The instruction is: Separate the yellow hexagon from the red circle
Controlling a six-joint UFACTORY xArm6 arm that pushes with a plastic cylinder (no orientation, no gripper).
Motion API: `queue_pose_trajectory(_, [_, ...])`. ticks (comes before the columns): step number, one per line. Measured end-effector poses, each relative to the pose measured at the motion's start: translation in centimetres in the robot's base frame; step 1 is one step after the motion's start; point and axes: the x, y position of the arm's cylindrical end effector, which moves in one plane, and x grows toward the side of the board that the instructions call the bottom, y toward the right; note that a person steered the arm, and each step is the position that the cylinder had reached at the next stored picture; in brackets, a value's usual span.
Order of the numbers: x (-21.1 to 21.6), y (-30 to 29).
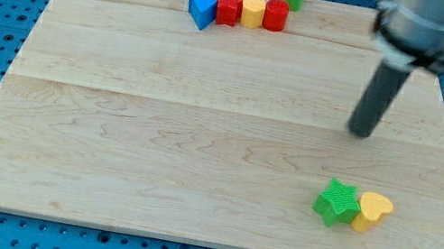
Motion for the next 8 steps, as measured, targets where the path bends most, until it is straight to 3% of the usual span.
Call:
queue_pose_trajectory(2, [-17.6,-5.9])
queue_pose_trajectory(4, [-22.7,-10.7])
queue_pose_trajectory(5, [-22.6,-10.7])
queue_pose_trajectory(6, [-21.9,-15.8])
queue_pose_trajectory(8, [-9.3,-14.0])
